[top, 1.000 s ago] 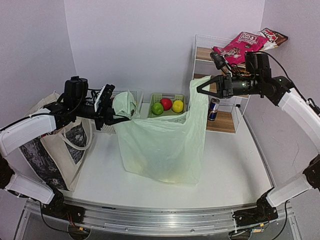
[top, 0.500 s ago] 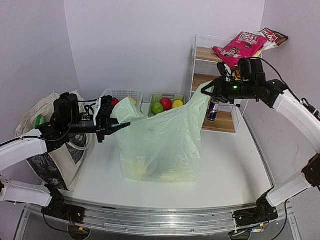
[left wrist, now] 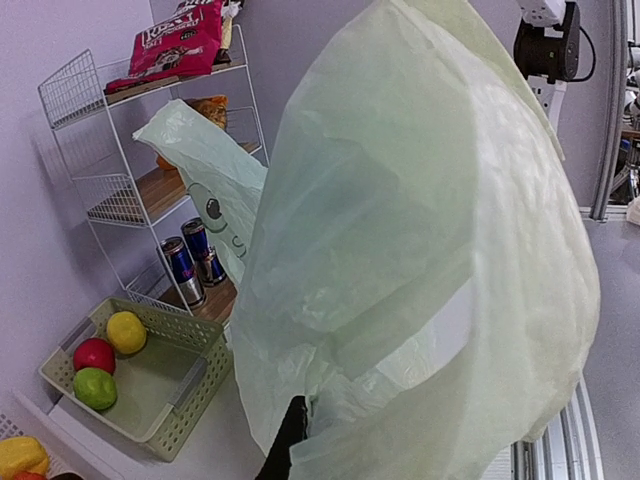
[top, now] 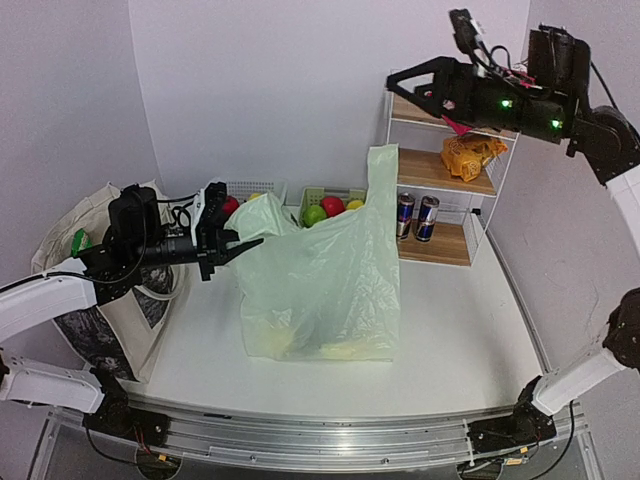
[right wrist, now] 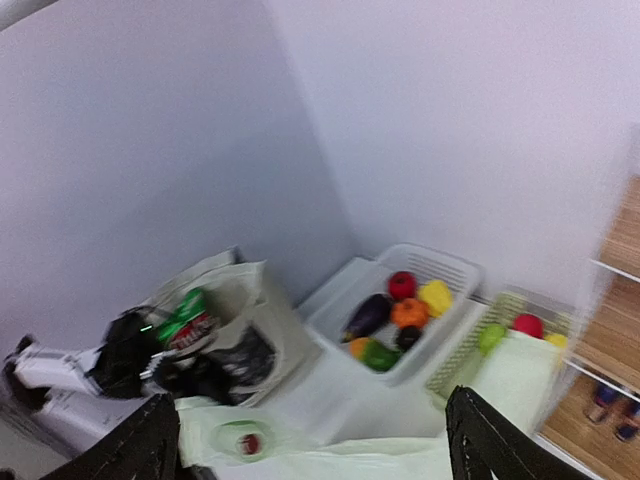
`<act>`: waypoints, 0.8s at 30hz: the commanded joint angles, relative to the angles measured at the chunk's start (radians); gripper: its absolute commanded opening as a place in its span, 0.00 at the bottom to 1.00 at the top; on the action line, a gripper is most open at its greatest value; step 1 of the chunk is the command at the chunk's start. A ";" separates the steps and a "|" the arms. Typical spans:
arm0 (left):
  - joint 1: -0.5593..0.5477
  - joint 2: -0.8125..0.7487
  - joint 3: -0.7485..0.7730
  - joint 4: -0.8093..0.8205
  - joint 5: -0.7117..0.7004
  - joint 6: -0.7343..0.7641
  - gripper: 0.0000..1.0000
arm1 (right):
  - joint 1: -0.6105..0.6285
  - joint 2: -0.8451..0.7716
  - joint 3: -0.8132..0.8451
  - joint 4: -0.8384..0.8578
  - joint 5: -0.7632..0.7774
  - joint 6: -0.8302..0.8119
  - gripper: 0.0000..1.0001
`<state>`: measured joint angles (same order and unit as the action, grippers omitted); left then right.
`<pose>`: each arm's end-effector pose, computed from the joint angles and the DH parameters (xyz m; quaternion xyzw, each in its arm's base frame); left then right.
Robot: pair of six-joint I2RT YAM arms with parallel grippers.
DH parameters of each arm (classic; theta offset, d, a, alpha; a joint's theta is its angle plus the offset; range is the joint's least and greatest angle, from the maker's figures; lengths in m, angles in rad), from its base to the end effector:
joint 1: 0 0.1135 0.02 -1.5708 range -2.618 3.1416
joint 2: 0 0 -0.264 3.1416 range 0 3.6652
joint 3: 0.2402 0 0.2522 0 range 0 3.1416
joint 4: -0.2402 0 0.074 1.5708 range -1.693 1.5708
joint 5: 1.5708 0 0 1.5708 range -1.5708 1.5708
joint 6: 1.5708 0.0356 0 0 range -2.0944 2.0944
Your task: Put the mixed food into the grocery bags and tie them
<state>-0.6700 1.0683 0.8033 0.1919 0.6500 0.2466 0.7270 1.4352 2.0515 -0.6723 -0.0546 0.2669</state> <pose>0.1803 -0.1703 0.3311 0.5021 0.5263 -0.3642 0.5816 0.1922 0.1735 0.5595 -0.1839 0.7029 0.3449 0.5943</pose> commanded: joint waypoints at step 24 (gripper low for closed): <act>-0.008 0.001 -0.014 0.043 0.008 0.000 0.00 | 0.568 0.393 0.142 -0.056 0.578 -0.149 0.93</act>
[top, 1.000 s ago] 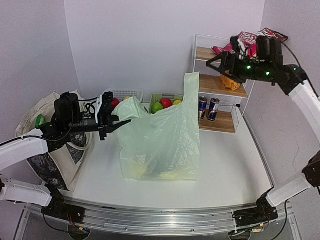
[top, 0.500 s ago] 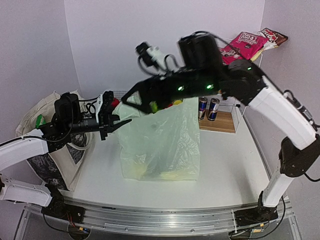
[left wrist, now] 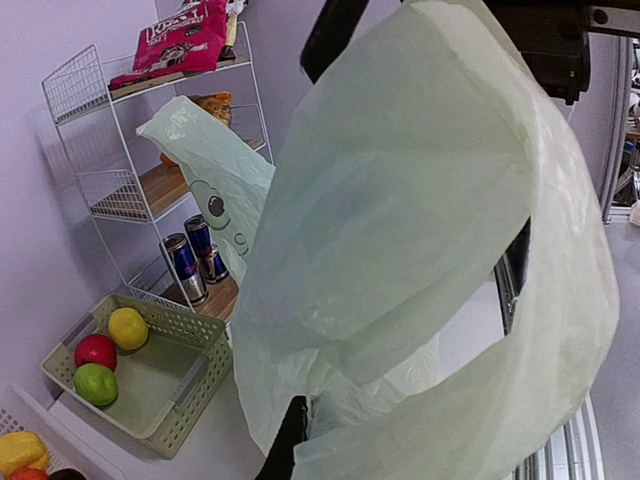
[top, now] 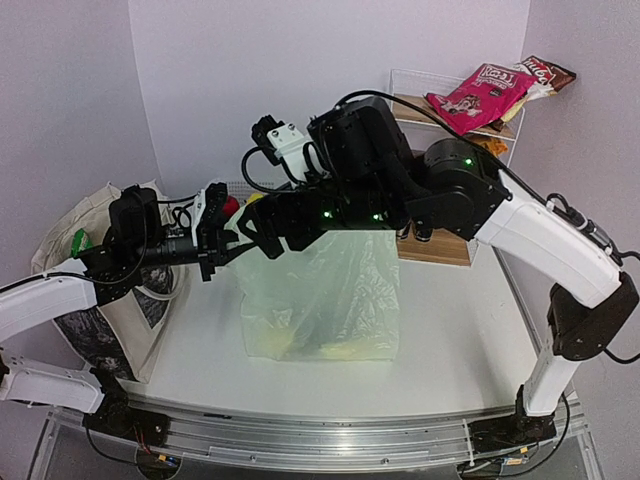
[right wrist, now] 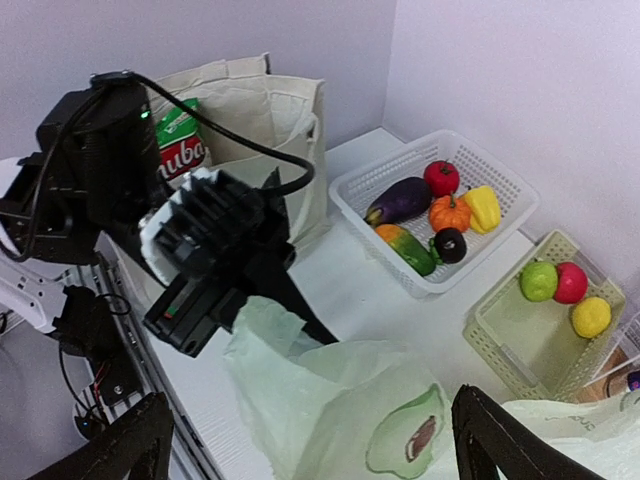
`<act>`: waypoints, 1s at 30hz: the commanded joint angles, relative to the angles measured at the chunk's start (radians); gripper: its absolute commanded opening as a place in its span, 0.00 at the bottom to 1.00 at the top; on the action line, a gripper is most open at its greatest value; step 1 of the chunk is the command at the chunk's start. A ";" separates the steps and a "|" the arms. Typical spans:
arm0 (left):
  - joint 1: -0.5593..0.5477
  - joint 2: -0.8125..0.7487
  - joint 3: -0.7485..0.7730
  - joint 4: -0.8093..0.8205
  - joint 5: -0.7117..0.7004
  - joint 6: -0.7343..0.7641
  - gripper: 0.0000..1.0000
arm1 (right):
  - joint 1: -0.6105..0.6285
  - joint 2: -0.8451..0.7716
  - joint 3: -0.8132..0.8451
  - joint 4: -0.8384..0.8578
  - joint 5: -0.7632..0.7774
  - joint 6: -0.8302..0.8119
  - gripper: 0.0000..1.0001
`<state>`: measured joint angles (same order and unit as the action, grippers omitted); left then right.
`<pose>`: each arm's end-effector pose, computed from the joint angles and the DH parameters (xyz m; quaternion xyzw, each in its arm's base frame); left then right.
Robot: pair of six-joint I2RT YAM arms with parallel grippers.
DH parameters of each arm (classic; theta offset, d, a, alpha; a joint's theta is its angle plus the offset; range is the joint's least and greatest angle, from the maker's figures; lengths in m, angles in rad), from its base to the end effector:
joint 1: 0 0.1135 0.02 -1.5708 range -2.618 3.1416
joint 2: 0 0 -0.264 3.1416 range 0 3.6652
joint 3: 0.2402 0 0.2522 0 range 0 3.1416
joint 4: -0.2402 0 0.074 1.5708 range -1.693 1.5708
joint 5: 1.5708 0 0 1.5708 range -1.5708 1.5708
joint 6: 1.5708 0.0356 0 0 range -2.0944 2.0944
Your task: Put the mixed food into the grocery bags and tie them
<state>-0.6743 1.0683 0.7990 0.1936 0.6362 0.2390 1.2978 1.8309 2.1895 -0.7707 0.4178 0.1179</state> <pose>0.1800 -0.1709 0.3298 0.4980 0.5314 -0.3634 0.5810 0.1201 0.3754 0.4681 -0.3611 0.7434 0.2164 0.5198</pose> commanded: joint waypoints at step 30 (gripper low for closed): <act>-0.002 -0.037 0.086 -0.197 0.064 0.188 0.86 | -0.159 -0.082 -0.025 0.015 -0.526 -0.248 0.00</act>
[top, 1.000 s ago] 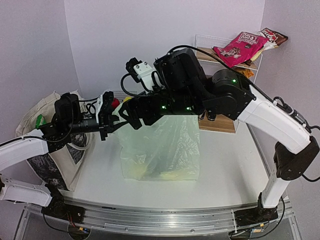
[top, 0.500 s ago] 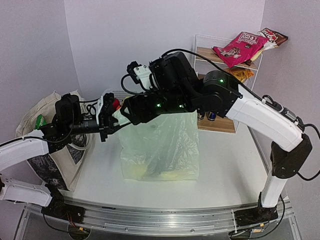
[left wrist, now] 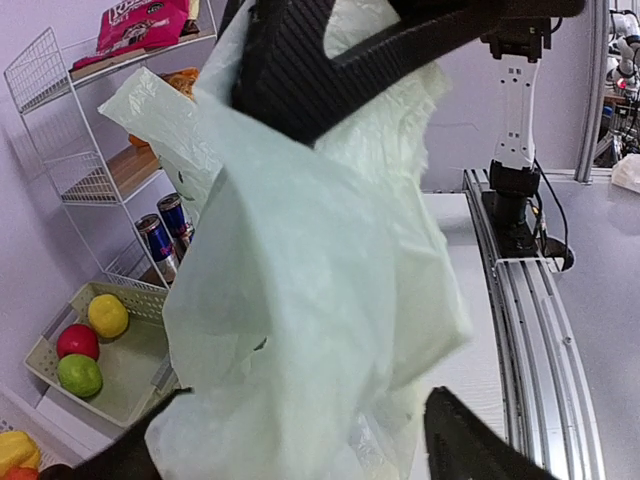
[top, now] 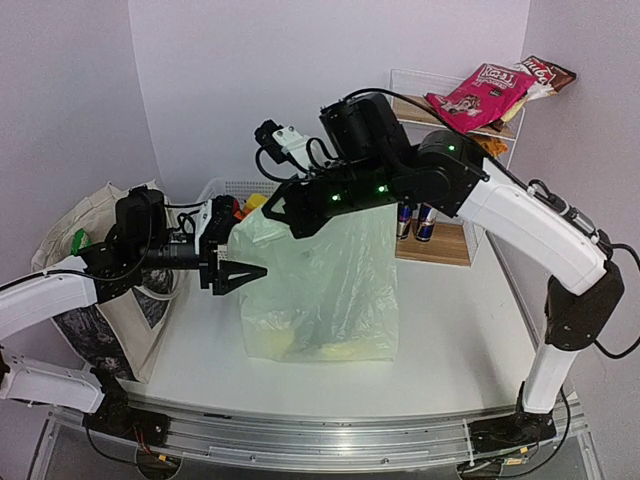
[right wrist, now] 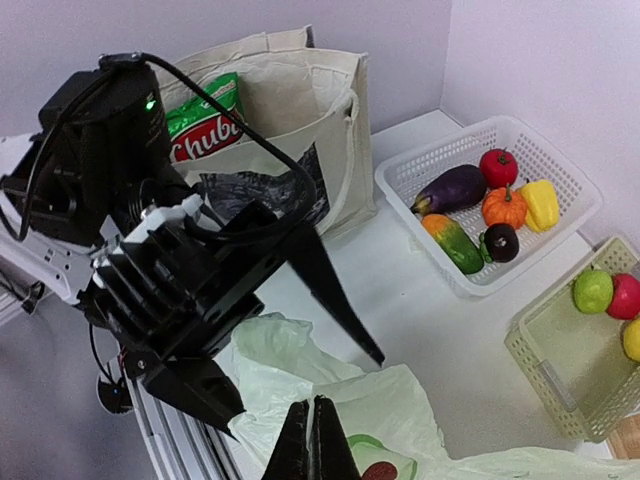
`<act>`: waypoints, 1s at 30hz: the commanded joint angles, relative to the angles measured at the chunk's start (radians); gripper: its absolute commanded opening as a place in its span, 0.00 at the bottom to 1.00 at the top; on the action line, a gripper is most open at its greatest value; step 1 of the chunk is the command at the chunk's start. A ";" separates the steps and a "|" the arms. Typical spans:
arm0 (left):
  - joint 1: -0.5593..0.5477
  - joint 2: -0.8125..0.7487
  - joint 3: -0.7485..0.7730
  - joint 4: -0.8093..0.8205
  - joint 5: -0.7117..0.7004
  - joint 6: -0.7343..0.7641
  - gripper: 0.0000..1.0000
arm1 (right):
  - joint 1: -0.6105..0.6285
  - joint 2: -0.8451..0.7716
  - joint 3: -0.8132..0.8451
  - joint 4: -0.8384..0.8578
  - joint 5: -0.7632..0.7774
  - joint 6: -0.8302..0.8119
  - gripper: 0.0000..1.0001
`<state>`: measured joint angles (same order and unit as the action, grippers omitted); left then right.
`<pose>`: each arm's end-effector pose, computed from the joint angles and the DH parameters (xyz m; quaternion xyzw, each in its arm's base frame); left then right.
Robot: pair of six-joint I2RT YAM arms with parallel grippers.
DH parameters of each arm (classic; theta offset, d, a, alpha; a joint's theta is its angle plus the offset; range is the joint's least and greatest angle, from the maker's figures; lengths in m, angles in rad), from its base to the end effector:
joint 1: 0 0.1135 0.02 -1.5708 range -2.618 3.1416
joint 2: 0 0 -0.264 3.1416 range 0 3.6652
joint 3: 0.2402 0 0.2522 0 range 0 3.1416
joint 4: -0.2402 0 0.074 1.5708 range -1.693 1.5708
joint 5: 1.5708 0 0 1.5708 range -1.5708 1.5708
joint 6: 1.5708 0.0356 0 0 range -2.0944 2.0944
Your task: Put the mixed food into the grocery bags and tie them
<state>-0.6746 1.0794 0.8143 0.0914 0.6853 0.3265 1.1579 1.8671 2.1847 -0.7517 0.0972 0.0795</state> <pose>0.1793 -0.1722 0.3224 0.5357 0.5291 -0.3583 0.5520 0.1678 0.3745 0.4535 -0.4098 0.7358 0.2784 0.4617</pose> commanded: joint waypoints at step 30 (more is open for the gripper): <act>-0.051 0.144 0.205 0.023 0.545 0.011 0.99 | -0.020 0.001 0.226 -0.089 -0.225 -0.627 0.00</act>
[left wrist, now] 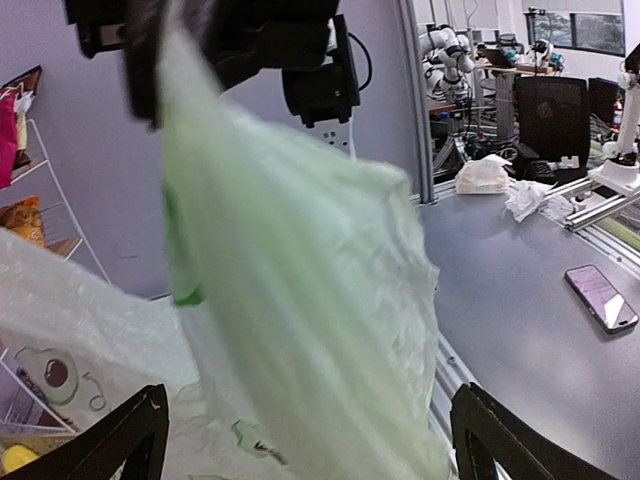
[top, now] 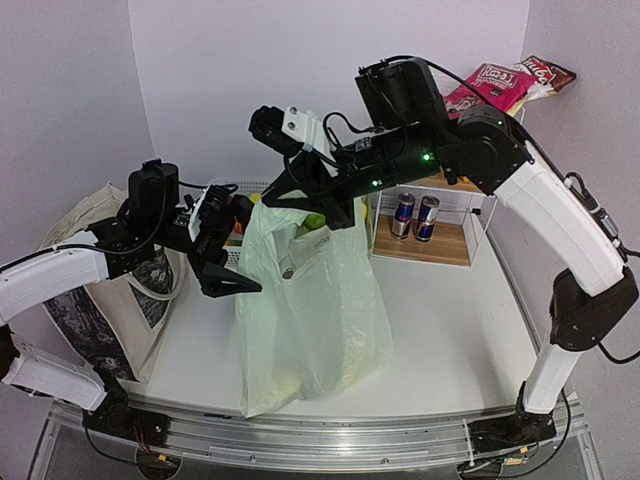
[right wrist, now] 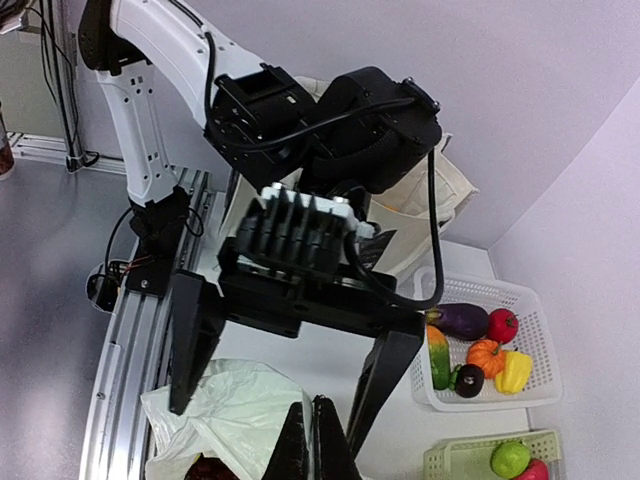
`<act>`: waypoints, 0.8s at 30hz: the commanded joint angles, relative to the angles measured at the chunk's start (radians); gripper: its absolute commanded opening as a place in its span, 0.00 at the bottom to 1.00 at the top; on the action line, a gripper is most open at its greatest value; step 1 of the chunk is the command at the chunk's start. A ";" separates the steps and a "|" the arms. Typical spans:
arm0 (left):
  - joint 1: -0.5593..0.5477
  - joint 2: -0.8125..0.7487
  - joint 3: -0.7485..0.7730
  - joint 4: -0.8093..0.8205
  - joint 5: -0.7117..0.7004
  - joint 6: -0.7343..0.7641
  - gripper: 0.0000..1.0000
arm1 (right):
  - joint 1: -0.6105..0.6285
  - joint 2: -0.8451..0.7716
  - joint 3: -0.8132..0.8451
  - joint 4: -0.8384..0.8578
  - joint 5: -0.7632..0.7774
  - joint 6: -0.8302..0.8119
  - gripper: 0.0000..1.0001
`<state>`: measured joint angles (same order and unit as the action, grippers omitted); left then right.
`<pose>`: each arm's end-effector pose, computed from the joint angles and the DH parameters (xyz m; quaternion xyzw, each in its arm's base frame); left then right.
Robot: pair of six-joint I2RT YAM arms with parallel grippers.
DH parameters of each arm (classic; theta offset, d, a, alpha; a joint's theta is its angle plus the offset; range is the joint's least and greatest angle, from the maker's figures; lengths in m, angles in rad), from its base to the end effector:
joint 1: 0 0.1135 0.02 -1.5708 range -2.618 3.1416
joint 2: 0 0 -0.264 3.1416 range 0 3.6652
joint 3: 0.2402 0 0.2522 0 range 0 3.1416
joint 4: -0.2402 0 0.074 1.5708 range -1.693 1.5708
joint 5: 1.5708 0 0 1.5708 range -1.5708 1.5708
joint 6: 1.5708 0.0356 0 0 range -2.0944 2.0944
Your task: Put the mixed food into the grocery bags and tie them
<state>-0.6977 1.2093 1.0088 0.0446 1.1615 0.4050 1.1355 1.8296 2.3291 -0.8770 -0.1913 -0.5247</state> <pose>0.1827 -0.1957 0.3568 0.6366 0.3545 -0.4918 0.4767 0.1520 0.3430 0.4985 -0.6439 0.5161 0.2435 0.5097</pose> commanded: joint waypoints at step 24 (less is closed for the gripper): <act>-0.046 0.045 -0.067 0.136 -0.346 -0.074 0.00 | -0.021 -0.073 0.011 0.211 0.272 0.090 0.00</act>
<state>-0.7399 1.2381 0.9664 0.1541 0.9605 0.2946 1.1381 1.8718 2.3679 -0.8114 0.0686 -0.5308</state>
